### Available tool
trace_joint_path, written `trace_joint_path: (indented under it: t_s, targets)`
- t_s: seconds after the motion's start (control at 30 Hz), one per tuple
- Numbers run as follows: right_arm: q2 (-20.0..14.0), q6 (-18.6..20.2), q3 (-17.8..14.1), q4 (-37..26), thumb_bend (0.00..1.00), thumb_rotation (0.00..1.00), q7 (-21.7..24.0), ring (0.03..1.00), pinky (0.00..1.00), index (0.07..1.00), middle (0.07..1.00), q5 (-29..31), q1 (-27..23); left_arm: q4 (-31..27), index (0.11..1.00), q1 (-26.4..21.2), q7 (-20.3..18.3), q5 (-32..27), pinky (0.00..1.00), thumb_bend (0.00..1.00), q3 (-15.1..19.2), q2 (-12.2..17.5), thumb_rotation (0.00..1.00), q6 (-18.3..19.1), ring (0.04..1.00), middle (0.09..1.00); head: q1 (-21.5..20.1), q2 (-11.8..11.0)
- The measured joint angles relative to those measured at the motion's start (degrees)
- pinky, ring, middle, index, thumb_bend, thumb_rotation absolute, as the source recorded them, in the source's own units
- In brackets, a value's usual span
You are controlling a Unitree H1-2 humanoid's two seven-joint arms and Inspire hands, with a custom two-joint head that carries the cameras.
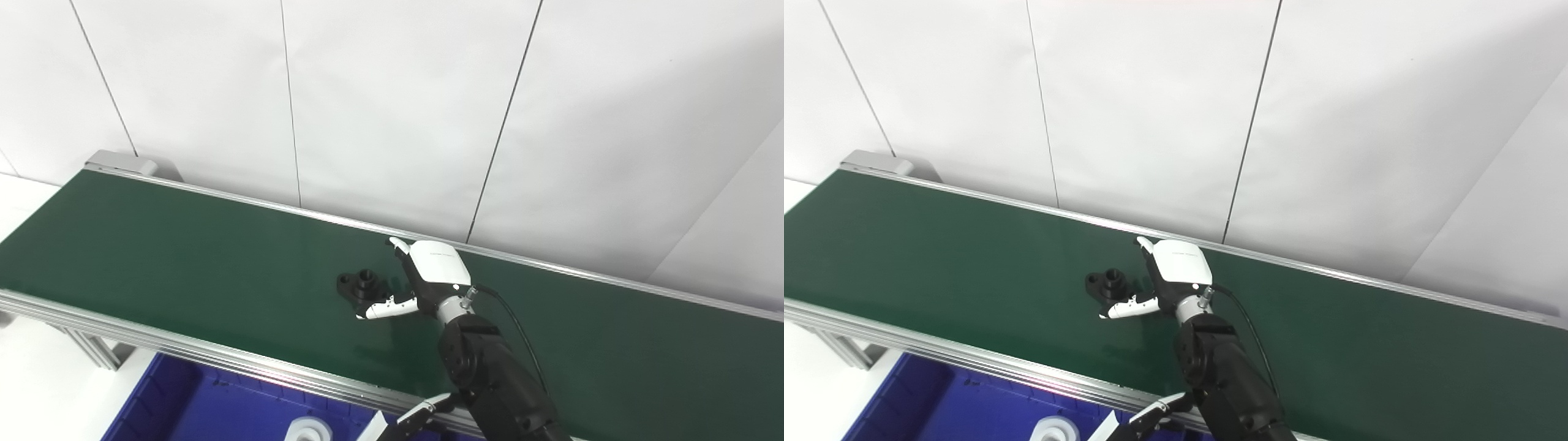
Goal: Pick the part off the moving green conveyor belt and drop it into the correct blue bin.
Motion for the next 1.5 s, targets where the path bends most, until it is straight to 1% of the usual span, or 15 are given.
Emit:
trace_joint_path:
  t_s: [0.1,0.17,0.2,0.33,0.47,0.57,0.67,0.7,0.73,0.77,0.8,0.83,0.87,1.17,1.5]
  targets:
    - [0.02,0.01,0.48,0.57,0.96,0.66,-0.57,0.676,0.54,0.913,0.815,0.12,0.00,-0.70,0.869,0.22,-0.06,0.37,0.78,0.75,0.01,0.03,0.70,0.30,0.892,0.918,0.00,0.26]
    - [0.08,0.03,0.68,1.59,0.94,0.66,-0.86,0.616,0.49,0.893,0.744,0.21,-0.24,-1.37,0.871,0.47,-0.12,0.46,0.79,0.74,0.02,0.07,0.69,0.88,0.895,0.917,-0.09,0.44]
    - [0.09,0.05,0.71,2.08,0.94,0.66,-1.35,0.611,0.49,0.892,0.740,0.25,-0.39,-1.54,0.871,0.57,-0.17,0.47,0.79,0.74,0.02,0.09,0.69,1.13,0.895,0.917,-0.09,0.44]
    - [0.07,0.07,0.66,3.68,0.92,0.65,-3.07,0.475,0.36,0.856,0.623,0.60,-1.00,-2.03,0.872,0.84,-0.33,0.57,0.79,0.75,0.04,0.14,0.70,1.51,0.892,0.916,0.09,0.70]
    - [0.06,0.07,0.69,4.20,0.91,0.65,-3.55,0.472,0.35,0.842,0.617,1.01,-0.97,-2.87,0.875,1.19,-0.48,0.92,0.79,0.75,0.06,0.25,0.68,2.35,0.895,0.918,0.09,0.88]
    - [0.05,0.36,0.72,4.22,0.86,0.61,-3.55,0.305,0.22,0.784,0.451,1.09,-0.95,-4.04,0.893,1.66,-0.53,1.47,0.78,0.74,0.11,0.33,0.48,4.06,0.892,0.915,0.00,0.97]
    - [0.07,0.43,1.09,4.98,0.78,0.58,-4.05,0.253,0.18,0.727,0.377,1.09,-1.01,-6.65,0.901,2.68,-0.53,4.15,0.76,0.72,0.50,0.27,0.35,10.60,0.890,0.914,0.00,1.23]
    - [0.05,0.43,1.30,5.47,0.71,0.53,-4.47,0.254,0.18,0.665,0.370,1.07,-1.06,-7.43,0.899,3.04,-0.51,4.98,0.76,0.72,0.64,0.23,0.29,12.75,0.887,0.911,0.00,1.23]
    - [0.04,0.44,1.45,5.66,0.66,0.44,-4.57,0.258,0.19,0.613,0.368,1.06,-1.08,-7.79,0.898,3.27,-0.47,5.46,0.76,0.72,0.73,0.22,0.26,14.00,0.889,0.911,0.00,1.23]
    - [0.03,0.48,1.62,6.01,0.57,0.26,-4.63,0.257,0.19,0.537,0.361,1.02,-1.09,-7.91,0.896,3.33,-0.40,5.91,0.76,0.73,0.76,0.21,0.23,14.67,0.891,0.913,0.00,1.23]
    - [0.04,0.64,1.74,6.25,0.55,0.13,-4.54,0.256,0.19,0.526,0.381,1.04,-1.17,-7.94,0.896,3.33,-0.37,6.04,0.76,0.73,0.76,0.20,0.22,15.31,0.889,0.914,0.00,1.23]
    - [0.04,0.91,1.84,6.26,0.53,0.05,-4.46,0.258,0.19,0.514,0.408,1.02,-1.22,-7.96,0.895,3.34,-0.36,6.07,0.75,0.74,0.76,0.20,0.20,15.99,0.885,0.914,0.00,1.49]
    - [0.01,1.33,2.00,6.28,0.53,0.02,-4.25,0.263,0.19,0.498,0.446,0.94,-1.26,-7.98,0.893,3.35,-0.34,6.09,0.75,0.75,0.75,0.20,0.19,16.38,0.879,0.913,-0.17,1.84]
    - [-0.83,5.22,7.73,5.09,0.53,0.00,0.52,0.212,0.13,0.485,0.470,-1.86,-4.61,-9.59,0.897,3.96,-0.28,6.20,0.74,0.77,0.78,0.24,0.17,19.16,0.869,0.915,-0.53,2.20]
    - [-2.13,6.66,10.36,4.66,0.53,0.00,0.67,0.217,0.14,0.484,0.470,-4.32,-4.55,-9.93,0.910,4.05,-0.34,6.14,0.72,0.77,0.79,0.28,0.18,20.47,0.847,0.904,-0.88,2.46]
